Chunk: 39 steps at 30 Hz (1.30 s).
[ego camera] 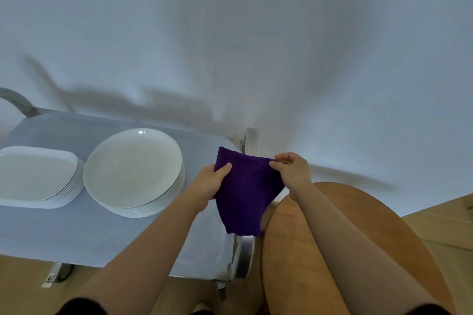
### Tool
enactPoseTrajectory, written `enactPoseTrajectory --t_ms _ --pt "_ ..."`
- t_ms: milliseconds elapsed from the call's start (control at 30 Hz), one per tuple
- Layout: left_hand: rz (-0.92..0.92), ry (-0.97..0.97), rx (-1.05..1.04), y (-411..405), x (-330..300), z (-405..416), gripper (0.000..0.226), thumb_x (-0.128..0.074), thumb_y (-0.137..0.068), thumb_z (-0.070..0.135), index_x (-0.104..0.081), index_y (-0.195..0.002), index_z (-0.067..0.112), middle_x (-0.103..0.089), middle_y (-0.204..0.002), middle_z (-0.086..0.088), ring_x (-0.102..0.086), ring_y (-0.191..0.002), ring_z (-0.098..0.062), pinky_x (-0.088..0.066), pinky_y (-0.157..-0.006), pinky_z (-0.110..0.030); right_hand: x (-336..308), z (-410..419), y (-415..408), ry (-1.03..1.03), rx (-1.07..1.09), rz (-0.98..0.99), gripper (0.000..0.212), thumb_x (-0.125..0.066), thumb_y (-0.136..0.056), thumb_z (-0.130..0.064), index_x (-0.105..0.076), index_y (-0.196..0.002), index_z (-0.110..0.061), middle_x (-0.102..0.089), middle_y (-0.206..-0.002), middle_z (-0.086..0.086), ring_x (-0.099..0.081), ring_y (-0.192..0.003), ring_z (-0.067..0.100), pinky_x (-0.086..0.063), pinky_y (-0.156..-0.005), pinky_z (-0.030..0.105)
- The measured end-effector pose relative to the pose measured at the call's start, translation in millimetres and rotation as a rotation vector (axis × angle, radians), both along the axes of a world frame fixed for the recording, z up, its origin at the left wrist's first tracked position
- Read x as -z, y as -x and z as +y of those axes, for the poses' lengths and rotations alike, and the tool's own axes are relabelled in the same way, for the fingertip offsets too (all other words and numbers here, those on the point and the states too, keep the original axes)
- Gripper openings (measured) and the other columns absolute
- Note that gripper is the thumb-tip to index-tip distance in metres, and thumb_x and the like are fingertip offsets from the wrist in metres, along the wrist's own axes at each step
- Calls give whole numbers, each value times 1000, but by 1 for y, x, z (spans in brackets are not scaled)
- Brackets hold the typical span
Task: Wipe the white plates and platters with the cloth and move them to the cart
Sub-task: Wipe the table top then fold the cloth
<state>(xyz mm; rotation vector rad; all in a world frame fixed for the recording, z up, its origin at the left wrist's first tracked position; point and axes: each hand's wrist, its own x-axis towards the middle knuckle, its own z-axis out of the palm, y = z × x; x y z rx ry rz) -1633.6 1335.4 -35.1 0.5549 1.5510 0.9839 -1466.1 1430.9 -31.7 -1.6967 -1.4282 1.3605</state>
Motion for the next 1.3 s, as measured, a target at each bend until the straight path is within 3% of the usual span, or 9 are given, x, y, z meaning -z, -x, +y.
enactPoseTrajectory --t_ms 100,267,433,567,667,767,967,1167,1300 --pt "140 -7 -153 -1 13 10 32 -48 -98 20 -51 -128 10 -58 -128 -12 -57 -104 -19 -45 -90 -32 20 -9 11 -71 44 -97 44 -61 -90 -19 -45 -131 -17 -48 -133 2 -46 -119 19 -42 -100 35" --pt "501 -77 -79 -28 23 -7 54 -45 -99 29 -25 -147 18 -33 -150 -4 -34 -135 -18 -27 -107 -29 41 -63 13 -56 100 13 52 -53 -94 -33 -32 -141 -30 -37 -143 -1 -39 -128 19 -38 -105 46" --pt "161 -166 87 -76 26 -16 56 -27 -101 39 -9 -151 22 -17 -157 2 -19 -143 -14 -17 -107 -22 40 -84 31 -72 -75 141 46 -39 -99 -27 -32 -143 -19 -43 -142 9 -44 -128 27 -36 -105 52" --pt "4 -105 49 -65 23 11 58 -22 -100 47 -11 -151 24 -20 -157 3 -20 -142 -11 -14 -109 -22 31 -60 46 -164 -187 -50 51 -33 -100 -20 -19 -148 -10 -30 -149 17 -31 -136 32 -26 -111 48" --pt "-116 -77 62 -47 21 22 53 -22 -100 49 -31 -146 23 -38 -149 0 -42 -127 -7 -30 -101 -17 30 -46 59 -214 -265 -303 60 -36 -99 -22 -5 -150 -15 -15 -155 13 -26 -138 28 -26 -111 36" --pt "-95 -54 69 -30 24 18 50 -21 -101 45 -34 -144 23 -42 -145 1 -43 -105 6 -32 -89 -7 33 -44 70 -244 -259 -587 61 -34 -101 -26 1 -150 -19 -14 -154 14 -36 -132 29 -40 -101 35" --pt "-20 86 -87 -7 51 -20 50 -26 -102 41 -31 -145 15 -37 -148 -3 -38 -129 -15 -25 -108 -30 36 -47 73 -297 -268 -698 59 -31 -101 -27 1 -150 -18 -22 -149 17 -42 -122 32 -44 -92 40" --pt "85 145 -109 18 63 -59 51 -40 -100 34 -33 -144 10 -39 -147 -9 -39 -133 -25 -29 -112 -46 24 -56 70 -360 -319 -833 60 -37 -98 -29 -9 -150 -16 -11 -155 14 -19 -139 35 -25 -109 45" --pt "251 165 -98 35 67 -93 49 -47 -97 27 -38 -142 9 -43 -144 -10 -44 -128 -26 -33 -108 -36 24 -99 72 -490 -487 -712 58 -43 -95 -23 -21 -147 -13 -16 -155 14 -12 -142 30 -12 -115 36"
